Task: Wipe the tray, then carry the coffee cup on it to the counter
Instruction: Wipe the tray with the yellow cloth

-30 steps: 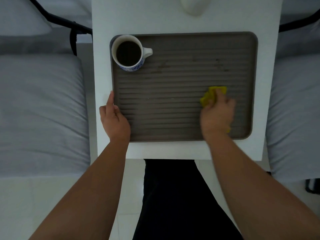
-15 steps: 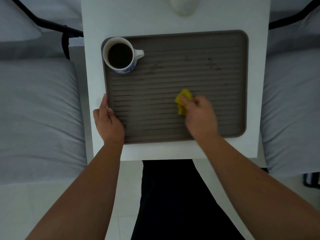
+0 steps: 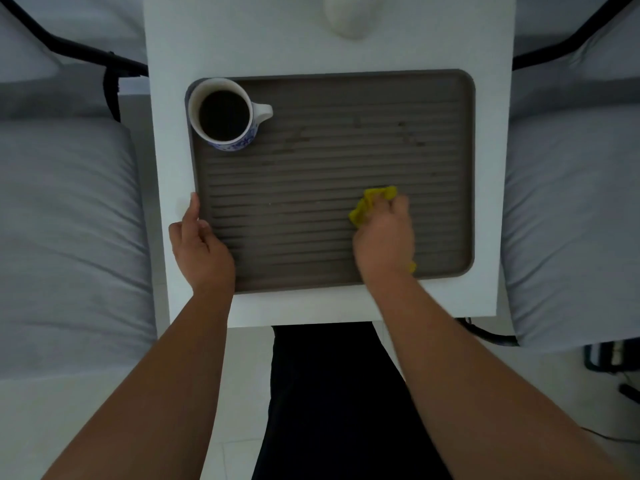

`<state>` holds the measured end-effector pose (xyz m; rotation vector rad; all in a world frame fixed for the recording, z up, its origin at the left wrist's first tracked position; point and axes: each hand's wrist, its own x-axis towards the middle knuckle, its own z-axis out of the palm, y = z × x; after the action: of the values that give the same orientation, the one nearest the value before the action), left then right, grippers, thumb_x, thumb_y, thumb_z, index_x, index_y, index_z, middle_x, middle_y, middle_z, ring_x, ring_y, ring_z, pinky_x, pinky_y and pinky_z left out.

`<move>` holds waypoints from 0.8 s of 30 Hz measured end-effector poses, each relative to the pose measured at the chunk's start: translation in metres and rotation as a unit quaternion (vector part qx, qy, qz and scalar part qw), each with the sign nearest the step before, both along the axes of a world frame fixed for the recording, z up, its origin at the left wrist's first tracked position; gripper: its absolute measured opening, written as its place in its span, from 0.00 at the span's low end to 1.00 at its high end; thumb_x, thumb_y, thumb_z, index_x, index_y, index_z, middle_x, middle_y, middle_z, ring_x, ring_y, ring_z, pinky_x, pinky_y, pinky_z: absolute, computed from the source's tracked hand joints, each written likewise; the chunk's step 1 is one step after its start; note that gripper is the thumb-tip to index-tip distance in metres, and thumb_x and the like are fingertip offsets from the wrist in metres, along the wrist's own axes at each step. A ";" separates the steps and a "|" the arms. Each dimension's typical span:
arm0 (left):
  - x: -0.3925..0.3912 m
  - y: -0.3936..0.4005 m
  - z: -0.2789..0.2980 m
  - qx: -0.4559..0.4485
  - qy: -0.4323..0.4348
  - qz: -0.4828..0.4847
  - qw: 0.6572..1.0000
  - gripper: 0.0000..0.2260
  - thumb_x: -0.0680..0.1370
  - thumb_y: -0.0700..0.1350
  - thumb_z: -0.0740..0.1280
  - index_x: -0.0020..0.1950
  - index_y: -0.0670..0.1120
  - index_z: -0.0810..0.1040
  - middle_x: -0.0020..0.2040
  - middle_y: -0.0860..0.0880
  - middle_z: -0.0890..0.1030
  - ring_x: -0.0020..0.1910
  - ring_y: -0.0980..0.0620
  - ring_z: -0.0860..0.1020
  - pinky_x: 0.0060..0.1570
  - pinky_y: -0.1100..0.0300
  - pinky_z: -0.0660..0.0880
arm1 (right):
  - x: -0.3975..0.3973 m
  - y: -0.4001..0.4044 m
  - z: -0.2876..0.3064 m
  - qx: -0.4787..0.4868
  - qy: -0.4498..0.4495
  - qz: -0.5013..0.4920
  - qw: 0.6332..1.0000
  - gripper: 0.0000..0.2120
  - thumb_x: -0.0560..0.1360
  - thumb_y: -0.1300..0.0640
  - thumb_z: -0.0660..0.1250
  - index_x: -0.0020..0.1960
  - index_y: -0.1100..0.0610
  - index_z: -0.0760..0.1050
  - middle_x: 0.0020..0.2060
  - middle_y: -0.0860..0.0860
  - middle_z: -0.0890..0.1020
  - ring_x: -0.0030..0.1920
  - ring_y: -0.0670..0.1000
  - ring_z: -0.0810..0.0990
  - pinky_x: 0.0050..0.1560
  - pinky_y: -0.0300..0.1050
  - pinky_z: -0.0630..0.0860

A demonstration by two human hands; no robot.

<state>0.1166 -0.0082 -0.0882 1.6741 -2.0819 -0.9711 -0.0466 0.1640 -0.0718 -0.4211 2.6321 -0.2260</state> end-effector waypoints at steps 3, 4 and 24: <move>0.000 0.001 0.001 0.007 0.003 0.001 1.000 0.20 0.82 0.40 0.53 0.71 0.54 0.69 0.43 0.58 0.67 0.42 0.60 0.70 0.49 0.80 0.63 | 0.035 -0.040 0.006 -0.055 -0.023 0.073 0.996 0.18 0.69 0.61 0.63 0.59 0.58 0.76 0.54 0.61 0.76 0.47 0.62 0.77 0.48 0.50 0.75; 0.000 0.001 0.002 0.007 0.004 0.000 1.000 0.20 0.82 0.40 0.53 0.71 0.54 0.69 0.44 0.57 0.67 0.42 0.62 0.70 0.49 0.81 0.63 | 0.044 -0.055 0.016 -0.076 -0.006 0.111 0.991 0.20 0.67 0.62 0.67 0.59 0.60 0.77 0.52 0.62 0.77 0.45 0.63 0.77 0.44 0.50 0.75; 0.003 -0.002 -0.001 -0.010 0.004 -0.014 1.000 0.20 0.82 0.40 0.54 0.72 0.54 0.68 0.47 0.50 0.68 0.44 0.55 0.70 0.48 0.77 0.64 | -0.074 0.062 0.016 0.003 0.090 -0.075 0.993 0.19 0.76 0.62 0.58 0.67 0.60 0.71 0.57 0.64 0.72 0.53 0.65 0.74 0.55 0.52 0.71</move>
<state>0.1194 -0.0099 -0.0895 1.6319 -2.1091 -0.9612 -0.1203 0.2258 -0.0555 -0.2522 2.8435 -0.2369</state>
